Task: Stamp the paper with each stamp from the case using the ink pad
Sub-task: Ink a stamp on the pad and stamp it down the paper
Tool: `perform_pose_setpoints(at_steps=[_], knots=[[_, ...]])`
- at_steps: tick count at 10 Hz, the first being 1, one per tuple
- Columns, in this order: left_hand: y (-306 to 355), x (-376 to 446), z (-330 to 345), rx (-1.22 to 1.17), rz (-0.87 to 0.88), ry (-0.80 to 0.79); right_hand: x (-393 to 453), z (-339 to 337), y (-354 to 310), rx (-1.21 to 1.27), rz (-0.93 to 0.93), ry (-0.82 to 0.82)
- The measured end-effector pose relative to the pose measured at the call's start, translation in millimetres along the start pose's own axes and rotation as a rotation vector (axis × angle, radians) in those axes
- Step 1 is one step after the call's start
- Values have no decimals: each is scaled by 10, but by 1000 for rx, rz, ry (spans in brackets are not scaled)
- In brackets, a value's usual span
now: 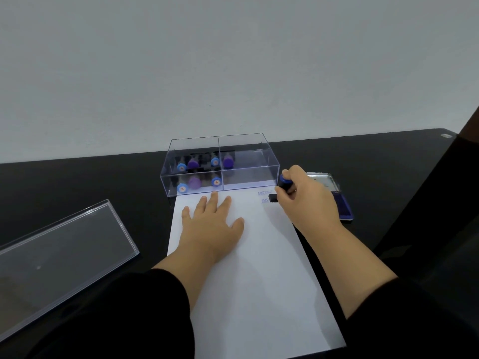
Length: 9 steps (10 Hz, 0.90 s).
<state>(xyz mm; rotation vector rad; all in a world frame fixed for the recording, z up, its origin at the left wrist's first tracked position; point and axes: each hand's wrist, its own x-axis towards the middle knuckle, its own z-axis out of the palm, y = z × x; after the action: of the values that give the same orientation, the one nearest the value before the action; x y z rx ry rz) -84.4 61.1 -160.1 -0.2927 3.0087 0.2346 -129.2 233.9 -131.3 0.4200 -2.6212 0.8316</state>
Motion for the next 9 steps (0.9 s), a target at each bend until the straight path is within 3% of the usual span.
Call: perform_pose_setpoints(at_steps=[5,9], knots=[[-12,19,3,2,1,2,-22,89,-73,-66,-62,-80],[-10,0,-5,3,3,-3,-30,127,-97,-55,14,-79]])
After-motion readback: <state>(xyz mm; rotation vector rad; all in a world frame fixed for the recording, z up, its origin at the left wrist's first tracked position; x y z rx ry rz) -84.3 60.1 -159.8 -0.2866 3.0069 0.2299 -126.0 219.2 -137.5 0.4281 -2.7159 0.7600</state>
